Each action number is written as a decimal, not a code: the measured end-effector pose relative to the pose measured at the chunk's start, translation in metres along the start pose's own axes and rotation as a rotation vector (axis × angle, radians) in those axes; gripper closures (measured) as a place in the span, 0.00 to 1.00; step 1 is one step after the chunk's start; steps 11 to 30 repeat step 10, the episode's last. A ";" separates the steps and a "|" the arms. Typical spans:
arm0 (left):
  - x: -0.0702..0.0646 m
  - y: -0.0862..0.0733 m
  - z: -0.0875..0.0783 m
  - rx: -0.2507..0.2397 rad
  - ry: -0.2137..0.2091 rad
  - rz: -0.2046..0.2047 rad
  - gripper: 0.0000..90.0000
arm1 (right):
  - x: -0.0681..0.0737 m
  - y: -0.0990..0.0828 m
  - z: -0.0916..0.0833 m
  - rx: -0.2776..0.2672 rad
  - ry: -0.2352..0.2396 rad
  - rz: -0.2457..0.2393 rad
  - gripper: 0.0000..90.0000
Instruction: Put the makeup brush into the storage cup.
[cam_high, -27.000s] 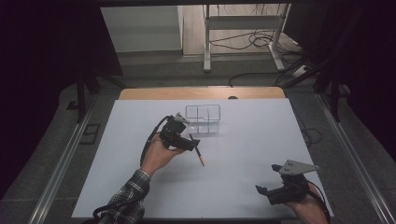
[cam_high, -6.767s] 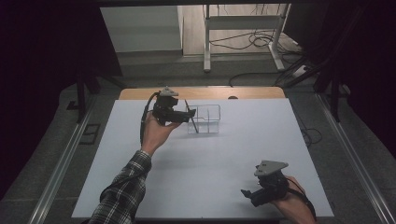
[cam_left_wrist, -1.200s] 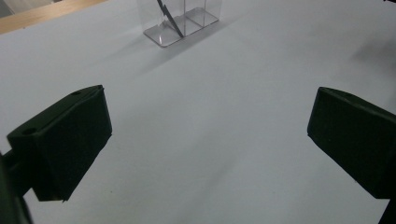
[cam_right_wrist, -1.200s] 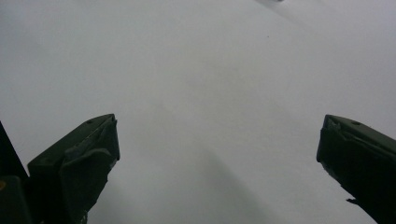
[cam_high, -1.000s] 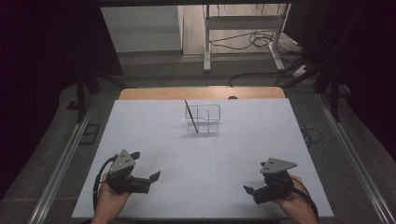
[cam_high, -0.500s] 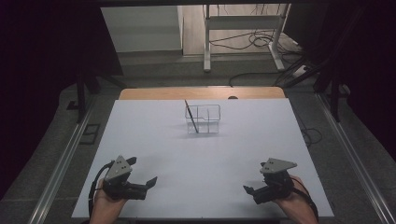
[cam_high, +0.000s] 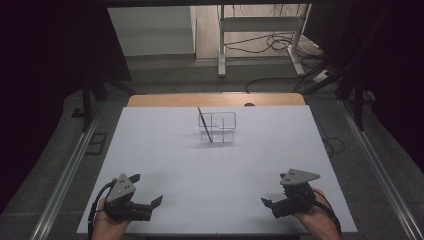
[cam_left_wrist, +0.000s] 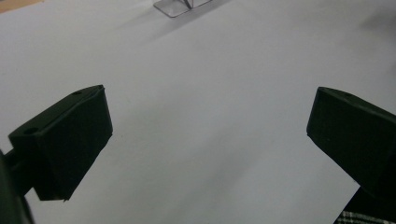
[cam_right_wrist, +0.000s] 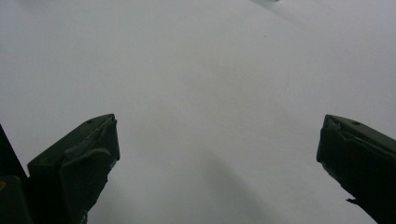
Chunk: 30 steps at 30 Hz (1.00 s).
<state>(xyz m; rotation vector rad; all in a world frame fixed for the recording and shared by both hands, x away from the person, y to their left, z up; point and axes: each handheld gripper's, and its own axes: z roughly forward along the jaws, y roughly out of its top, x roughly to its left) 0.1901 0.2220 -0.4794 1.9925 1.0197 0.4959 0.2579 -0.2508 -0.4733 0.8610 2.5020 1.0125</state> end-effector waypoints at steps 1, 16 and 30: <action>0.000 -0.001 0.000 0.002 0.000 0.000 0.01 | 0.000 0.000 0.000 0.001 0.000 0.001 0.00; -0.001 -0.007 0.004 0.037 0.011 0.019 0.01 | -0.001 -0.001 0.001 0.004 0.003 0.011 0.00; -0.001 -0.007 0.004 0.037 0.011 0.019 0.01 | -0.001 -0.001 0.001 0.004 0.003 0.011 0.00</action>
